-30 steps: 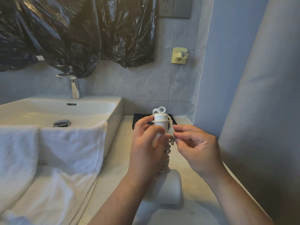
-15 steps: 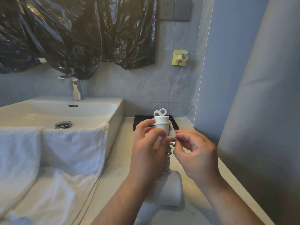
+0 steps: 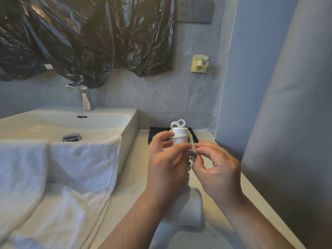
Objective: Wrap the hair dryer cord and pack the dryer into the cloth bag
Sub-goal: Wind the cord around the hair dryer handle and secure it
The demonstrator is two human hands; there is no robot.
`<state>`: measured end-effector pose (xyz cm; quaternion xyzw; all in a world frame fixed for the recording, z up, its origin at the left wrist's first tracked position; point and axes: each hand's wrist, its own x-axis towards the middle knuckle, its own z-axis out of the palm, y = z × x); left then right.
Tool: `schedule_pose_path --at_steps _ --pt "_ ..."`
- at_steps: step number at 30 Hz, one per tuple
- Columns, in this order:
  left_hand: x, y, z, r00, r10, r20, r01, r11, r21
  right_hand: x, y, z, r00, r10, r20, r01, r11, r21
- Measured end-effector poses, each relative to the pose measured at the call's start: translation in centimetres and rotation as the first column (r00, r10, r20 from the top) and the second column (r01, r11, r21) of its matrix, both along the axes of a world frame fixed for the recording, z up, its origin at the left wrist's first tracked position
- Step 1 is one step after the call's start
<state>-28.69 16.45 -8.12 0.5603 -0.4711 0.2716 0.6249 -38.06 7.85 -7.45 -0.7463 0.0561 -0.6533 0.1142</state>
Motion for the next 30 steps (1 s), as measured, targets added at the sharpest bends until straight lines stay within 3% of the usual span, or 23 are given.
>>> schedule_pose_path --at_steps 10,19,27,30 --pt "0.2 0.2 -0.1 0.991 -0.099 -0.085 0.100 0.995 0.002 0.3 -0.6 0.0 0.996 0.076 -0.047 -0.075 0.997 0.016" --pt "0.3 0.4 0.3 0.976 -0.161 -0.148 0.160 0.987 -0.017 -0.4 -0.1 0.2 0.958 0.280 -0.058 -0.248 0.914 0.321" --pt "0.3 0.3 0.0 0.992 -0.079 -0.102 0.081 0.997 0.014 -0.3 0.3 0.5 0.962 0.263 -0.073 -0.211 0.887 0.411" --pt "0.1 0.5 0.0 0.991 -0.077 -0.114 0.077 0.997 0.002 0.0 0.6 0.4 0.953 0.301 -0.045 -0.238 0.830 0.505"
